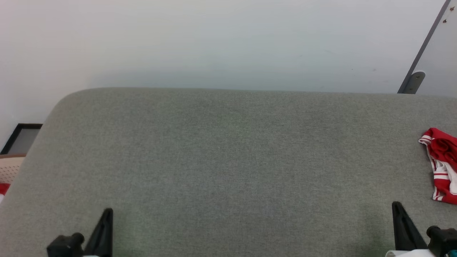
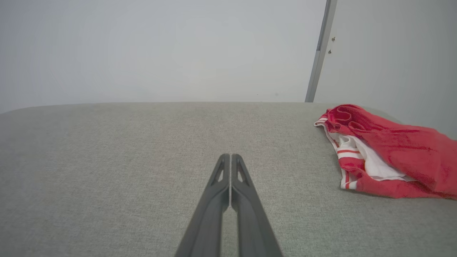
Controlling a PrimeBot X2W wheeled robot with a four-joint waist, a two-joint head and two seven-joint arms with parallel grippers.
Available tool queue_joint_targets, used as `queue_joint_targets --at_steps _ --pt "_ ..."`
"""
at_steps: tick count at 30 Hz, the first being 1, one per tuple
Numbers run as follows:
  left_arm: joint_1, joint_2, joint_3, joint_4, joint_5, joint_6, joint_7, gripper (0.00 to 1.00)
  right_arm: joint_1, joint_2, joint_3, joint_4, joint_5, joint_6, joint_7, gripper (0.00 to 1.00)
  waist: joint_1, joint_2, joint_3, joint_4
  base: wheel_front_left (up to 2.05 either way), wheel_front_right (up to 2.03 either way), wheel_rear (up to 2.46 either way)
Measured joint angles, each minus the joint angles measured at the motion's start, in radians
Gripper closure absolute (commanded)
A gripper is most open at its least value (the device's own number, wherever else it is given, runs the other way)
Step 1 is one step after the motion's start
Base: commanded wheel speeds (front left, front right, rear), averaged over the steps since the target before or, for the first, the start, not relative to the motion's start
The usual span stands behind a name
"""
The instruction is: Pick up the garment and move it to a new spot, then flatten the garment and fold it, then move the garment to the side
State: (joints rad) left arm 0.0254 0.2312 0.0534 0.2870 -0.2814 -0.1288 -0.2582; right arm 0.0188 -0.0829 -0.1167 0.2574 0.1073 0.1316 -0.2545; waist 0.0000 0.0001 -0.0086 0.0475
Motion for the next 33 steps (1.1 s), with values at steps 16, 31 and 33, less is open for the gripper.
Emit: queue_joint_targets --at_steps 16,31,33 --pt "-0.007 -0.041 0.008 0.007 -0.254 0.000 0.075 1.00 -0.008 0.008 -0.003 0.012 0.287 0.000 0.074 1.00 0.0000 0.0000 0.001 -0.006 0.00 0.00 0.00" --pt "-0.030 -0.071 0.018 -0.004 -0.476 0.000 0.136 1.00 -0.030 0.013 -0.001 0.006 0.537 0.000 0.133 1.00 0.0000 0.0000 0.003 -0.012 0.00 0.00 0.00" --pt "-0.035 -0.073 0.019 -0.005 -0.501 0.000 0.144 1.00 -0.031 0.014 -0.001 0.005 0.569 0.000 0.141 1.00 0.0000 -0.0001 0.003 -0.012 0.00 0.00 0.00"
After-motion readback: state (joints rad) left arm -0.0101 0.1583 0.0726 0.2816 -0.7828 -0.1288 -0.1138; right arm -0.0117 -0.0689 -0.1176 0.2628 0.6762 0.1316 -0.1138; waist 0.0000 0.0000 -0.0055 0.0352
